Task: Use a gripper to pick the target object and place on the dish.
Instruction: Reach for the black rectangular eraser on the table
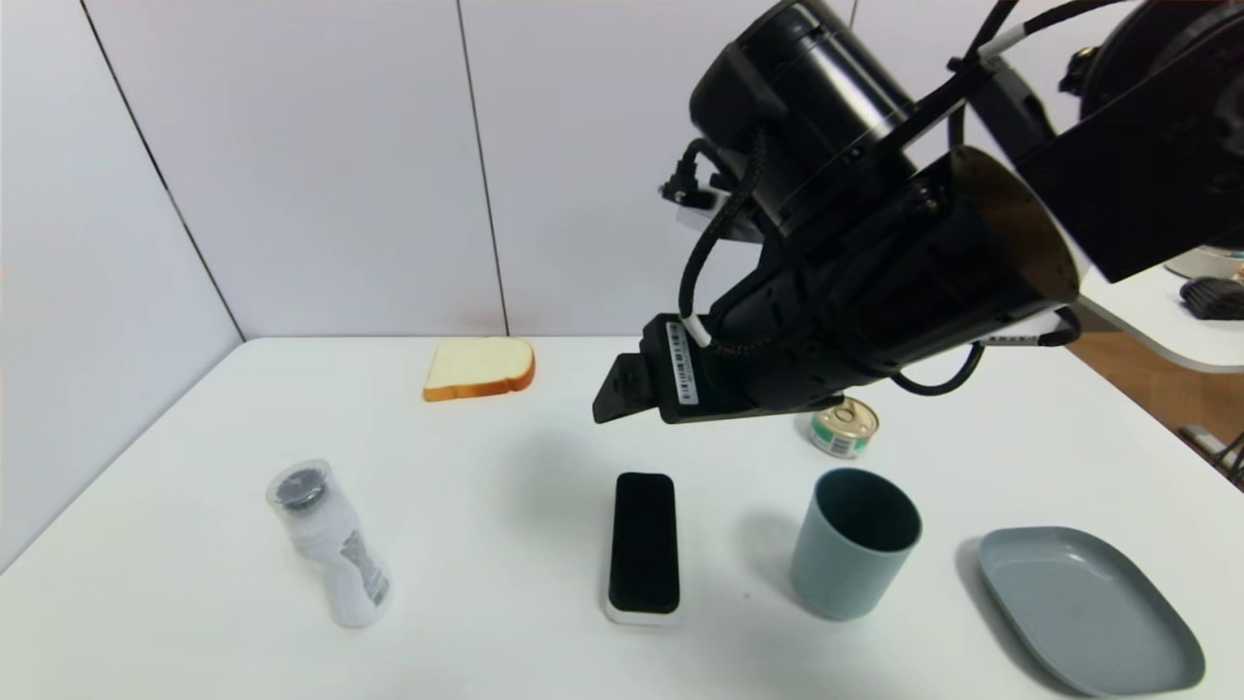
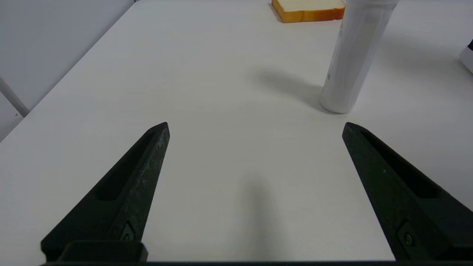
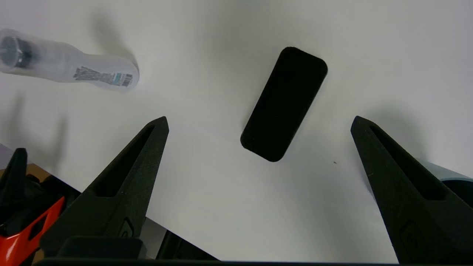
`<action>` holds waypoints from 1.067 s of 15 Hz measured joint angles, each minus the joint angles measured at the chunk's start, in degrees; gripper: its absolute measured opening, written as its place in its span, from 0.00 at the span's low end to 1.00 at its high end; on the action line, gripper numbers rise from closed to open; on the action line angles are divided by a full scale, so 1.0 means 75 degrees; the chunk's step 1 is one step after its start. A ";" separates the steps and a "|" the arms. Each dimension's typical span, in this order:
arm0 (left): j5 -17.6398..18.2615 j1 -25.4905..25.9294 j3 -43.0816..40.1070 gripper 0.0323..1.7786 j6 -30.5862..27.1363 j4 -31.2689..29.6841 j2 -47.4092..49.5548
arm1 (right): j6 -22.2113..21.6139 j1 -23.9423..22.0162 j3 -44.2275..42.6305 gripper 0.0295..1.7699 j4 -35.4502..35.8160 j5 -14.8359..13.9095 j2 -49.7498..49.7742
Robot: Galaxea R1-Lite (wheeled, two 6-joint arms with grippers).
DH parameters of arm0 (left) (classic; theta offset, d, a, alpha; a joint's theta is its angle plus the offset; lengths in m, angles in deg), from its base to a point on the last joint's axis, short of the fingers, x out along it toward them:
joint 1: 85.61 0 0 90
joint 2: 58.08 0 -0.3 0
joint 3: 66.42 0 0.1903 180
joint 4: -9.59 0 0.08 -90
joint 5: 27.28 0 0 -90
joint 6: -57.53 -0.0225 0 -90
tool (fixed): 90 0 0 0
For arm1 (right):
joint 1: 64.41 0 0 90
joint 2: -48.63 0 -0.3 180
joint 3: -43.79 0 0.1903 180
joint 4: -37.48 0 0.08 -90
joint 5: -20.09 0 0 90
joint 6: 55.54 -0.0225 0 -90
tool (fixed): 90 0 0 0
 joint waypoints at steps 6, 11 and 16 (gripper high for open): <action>0.0003 0.0000 0.0000 0.95 0.0000 0.0000 0.0000 | -0.0353 0.0029 -0.0007 0.97 -0.0033 0.0062 -0.0707; 0.0003 0.0000 0.0000 0.95 0.0000 0.0000 0.0000 | -0.0468 0.0073 0.0000 0.97 -0.0419 0.0059 -0.1170; 0.0003 0.0000 0.0000 0.95 0.0000 0.0000 0.0000 | -0.0468 0.0076 0.0007 0.97 -0.0684 0.0044 -0.1478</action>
